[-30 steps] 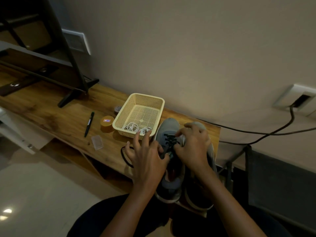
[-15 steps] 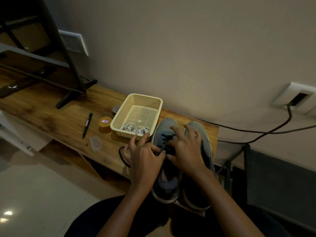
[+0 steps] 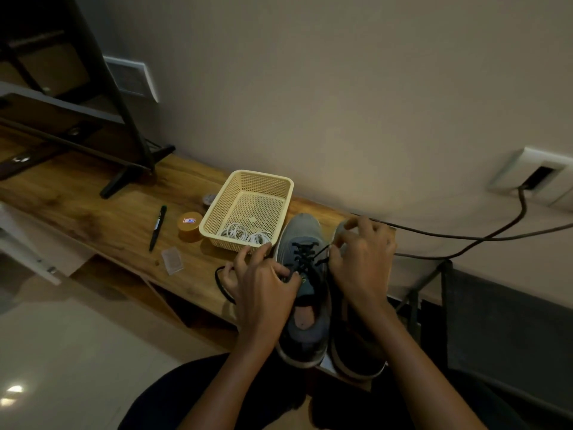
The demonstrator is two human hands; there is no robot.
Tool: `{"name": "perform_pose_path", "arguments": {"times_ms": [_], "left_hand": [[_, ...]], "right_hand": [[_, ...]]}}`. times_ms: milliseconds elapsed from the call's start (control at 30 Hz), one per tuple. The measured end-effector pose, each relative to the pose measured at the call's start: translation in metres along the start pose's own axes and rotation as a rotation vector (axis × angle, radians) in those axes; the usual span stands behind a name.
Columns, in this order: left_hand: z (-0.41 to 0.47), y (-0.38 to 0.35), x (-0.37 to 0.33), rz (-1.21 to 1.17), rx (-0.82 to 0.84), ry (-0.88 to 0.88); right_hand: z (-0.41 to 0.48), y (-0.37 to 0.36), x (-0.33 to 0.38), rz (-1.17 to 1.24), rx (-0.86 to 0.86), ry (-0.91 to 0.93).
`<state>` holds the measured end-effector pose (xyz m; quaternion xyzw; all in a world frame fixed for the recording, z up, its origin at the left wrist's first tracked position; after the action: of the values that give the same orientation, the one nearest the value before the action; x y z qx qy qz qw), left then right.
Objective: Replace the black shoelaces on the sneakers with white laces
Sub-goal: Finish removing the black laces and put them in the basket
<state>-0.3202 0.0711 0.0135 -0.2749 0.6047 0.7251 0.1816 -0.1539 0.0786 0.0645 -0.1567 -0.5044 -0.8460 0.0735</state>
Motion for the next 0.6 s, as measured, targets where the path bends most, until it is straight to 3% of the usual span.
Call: {"name": "perform_pose_path", "arguments": {"times_ms": [67, 200, 267, 600], "left_hand": [[0.0, -0.001, 0.001, -0.018, 0.007, 0.009], [0.001, -0.002, 0.004, -0.045, 0.028, 0.036], [0.001, -0.003, 0.005, -0.049, 0.031, 0.036], [0.001, -0.005, 0.005, -0.023, 0.042, 0.043]], "right_hand": [[0.001, -0.005, 0.0, 0.019, 0.052, 0.003], [-0.014, -0.035, 0.025, 0.031, 0.363, 0.212], [-0.022, -0.045, 0.031, -0.023, 0.435, 0.274], [-0.009, -0.032, 0.019, 0.041, 0.411, 0.221]]}}
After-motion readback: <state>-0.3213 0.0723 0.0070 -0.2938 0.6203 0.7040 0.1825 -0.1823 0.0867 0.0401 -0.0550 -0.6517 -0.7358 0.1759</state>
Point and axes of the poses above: each hand's wrist, its own z-axis towards the middle knuckle, its own y-axis out of the back of the hand, x = y × z, the point moved 8 cm from there along z, towards the middle knuckle, and after that the axes turned 1 degree about -z, right-handed, at the moved point
